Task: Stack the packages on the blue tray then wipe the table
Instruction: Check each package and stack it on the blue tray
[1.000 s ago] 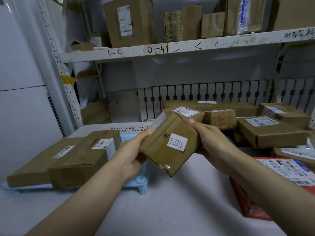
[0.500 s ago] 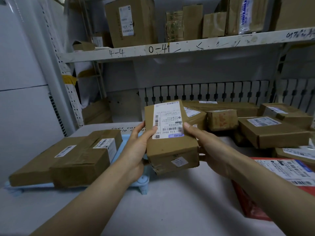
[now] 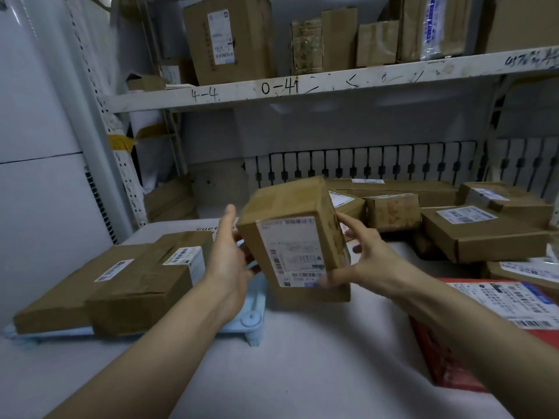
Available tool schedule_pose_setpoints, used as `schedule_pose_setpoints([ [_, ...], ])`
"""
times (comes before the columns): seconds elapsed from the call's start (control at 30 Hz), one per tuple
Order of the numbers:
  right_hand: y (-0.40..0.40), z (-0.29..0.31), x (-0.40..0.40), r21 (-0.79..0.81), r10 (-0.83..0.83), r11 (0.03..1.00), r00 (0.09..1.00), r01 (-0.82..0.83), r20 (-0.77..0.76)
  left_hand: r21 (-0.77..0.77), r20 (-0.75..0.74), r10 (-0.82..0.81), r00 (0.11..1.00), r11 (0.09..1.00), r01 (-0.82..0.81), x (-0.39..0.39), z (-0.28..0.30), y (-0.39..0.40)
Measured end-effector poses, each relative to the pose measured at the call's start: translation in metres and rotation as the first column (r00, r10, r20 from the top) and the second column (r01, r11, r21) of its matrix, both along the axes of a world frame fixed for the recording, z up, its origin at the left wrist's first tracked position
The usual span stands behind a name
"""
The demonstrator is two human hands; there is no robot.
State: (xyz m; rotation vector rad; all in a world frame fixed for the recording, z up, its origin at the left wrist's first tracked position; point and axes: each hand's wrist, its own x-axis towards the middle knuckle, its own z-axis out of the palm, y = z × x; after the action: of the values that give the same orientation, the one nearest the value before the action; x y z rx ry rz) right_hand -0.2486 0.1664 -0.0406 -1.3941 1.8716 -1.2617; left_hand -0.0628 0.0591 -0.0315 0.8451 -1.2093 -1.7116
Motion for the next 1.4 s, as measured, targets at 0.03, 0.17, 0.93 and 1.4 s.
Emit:
schedule_pose_setpoints([
  [0.03, 0.0, 0.0, -0.001, 0.0, -0.006, 1.0, 0.999, 0.006, -0.042, 0.004, 0.001, -0.022, 1.0, 1.0, 0.022, 0.001, -0.001, 0.0],
  [0.17, 0.0, 0.001, -0.004, 0.003, 0.065, 0.998, 0.995, -0.065, -0.07, 0.055, -0.02, -0.065, 0.998, 0.996, 0.066, 0.004, -0.006, 0.0],
  [0.93, -0.009, -0.006, 0.007, -0.301, 0.107, 0.952, 0.851, 0.062, 0.514, -0.332, 0.139, -0.134, 0.981, 0.927, 0.173, 0.011, -0.023, 0.0],
  [1.4, -0.01, -0.006, 0.005, -0.328, 0.108, 0.944, 0.913, 0.03, 0.393, -0.274, 0.14, -0.085, 0.986, 0.954, 0.122, 0.016, -0.012, 0.004],
])
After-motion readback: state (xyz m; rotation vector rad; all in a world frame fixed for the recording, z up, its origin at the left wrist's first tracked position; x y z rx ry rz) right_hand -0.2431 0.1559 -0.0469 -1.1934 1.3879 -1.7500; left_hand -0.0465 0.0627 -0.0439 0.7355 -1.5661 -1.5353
